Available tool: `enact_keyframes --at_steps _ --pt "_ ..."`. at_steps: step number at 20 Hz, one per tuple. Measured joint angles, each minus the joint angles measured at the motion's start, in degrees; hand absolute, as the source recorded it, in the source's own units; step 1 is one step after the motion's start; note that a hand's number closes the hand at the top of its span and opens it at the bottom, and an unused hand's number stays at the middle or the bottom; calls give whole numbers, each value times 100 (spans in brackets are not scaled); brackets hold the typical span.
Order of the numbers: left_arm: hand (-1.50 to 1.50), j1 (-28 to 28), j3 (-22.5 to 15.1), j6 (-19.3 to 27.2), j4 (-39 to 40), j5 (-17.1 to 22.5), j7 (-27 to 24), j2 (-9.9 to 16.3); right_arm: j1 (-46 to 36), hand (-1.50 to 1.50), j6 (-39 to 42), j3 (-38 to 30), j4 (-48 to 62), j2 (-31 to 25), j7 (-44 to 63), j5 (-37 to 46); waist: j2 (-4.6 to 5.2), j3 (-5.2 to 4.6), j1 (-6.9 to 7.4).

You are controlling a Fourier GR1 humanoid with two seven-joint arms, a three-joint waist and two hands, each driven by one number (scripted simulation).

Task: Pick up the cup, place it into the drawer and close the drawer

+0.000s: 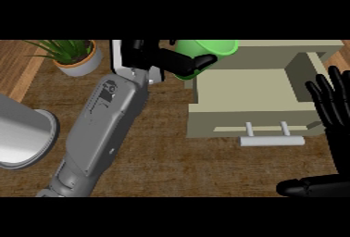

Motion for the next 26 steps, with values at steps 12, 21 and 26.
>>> enact_keyframes --at_steps 12,21,26 --pt "150 -1186 -634 649 2084 836 -698 -4 -246 -150 -17 29 180 -10 51 18 24 -1 -105" --pt "150 -1796 -1507 962 3191 1646 -965 -4 -256 -150 67 95 346 42 -174 62 61 3 -268" --pt "150 -1967 -1987 1036 3584 1914 -1083 -4 -428 -150 78 113 465 33 -175 52 89 5 -362"
